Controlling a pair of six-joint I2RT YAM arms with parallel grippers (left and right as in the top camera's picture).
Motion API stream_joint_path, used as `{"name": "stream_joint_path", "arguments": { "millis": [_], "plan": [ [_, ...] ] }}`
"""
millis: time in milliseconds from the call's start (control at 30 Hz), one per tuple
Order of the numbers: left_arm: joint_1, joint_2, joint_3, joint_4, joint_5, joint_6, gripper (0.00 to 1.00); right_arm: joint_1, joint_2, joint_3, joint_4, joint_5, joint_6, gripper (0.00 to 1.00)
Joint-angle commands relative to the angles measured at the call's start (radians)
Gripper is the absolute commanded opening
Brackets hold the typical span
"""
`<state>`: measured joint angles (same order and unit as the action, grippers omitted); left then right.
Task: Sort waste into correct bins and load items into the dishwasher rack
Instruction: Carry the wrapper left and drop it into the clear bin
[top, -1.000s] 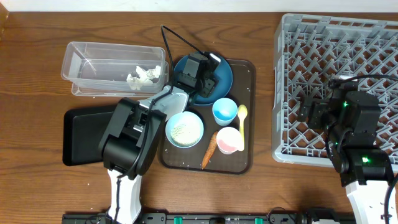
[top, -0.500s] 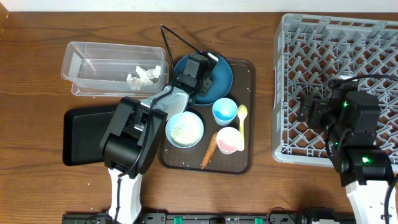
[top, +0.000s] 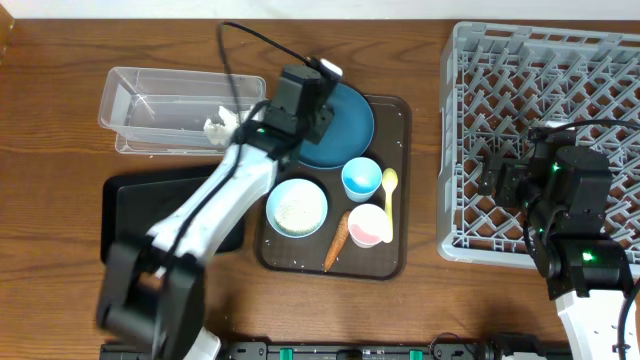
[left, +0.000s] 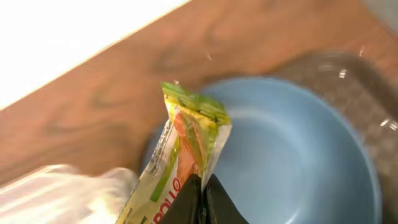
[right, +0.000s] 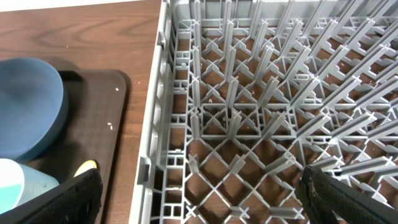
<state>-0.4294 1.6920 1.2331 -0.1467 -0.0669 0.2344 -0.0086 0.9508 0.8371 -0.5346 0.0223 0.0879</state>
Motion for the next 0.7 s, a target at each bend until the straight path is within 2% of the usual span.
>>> {"name": "stream_joint_path", "arguments": {
  "millis": [0, 133, 233, 400, 600, 667],
  "plan": [
    [0.032, -0.056, 0.007, -0.036, -0.097, -0.012, 0.06, 0.005, 0.0, 0.02, -0.001, 0.004, 0.012, 0.99],
    [0.11, -0.066, 0.007, -0.076, -0.109, -0.047, 0.07, 0.005, 0.0, 0.02, -0.001, 0.004, 0.012, 0.99],
    [0.197, -0.051, 0.007, -0.084, -0.096, -0.125, 0.06, 0.005, 0.0, 0.02, -0.001, 0.003, 0.012, 0.99],
    [0.343, -0.026, 0.007, -0.081, 0.013, -0.196, 0.06, 0.005, 0.0, 0.02, -0.001, 0.003, 0.012, 0.99],
    [0.437, 0.037, 0.007, -0.076, 0.037, -0.203, 0.07, 0.005, 0.0, 0.02, -0.001, 0.003, 0.013, 0.99],
    [0.452, 0.054, 0.007, -0.069, 0.037, -0.203, 0.12, 0.005, 0.0, 0.02, -0.001, 0.003, 0.013, 0.99]
  ]
}}
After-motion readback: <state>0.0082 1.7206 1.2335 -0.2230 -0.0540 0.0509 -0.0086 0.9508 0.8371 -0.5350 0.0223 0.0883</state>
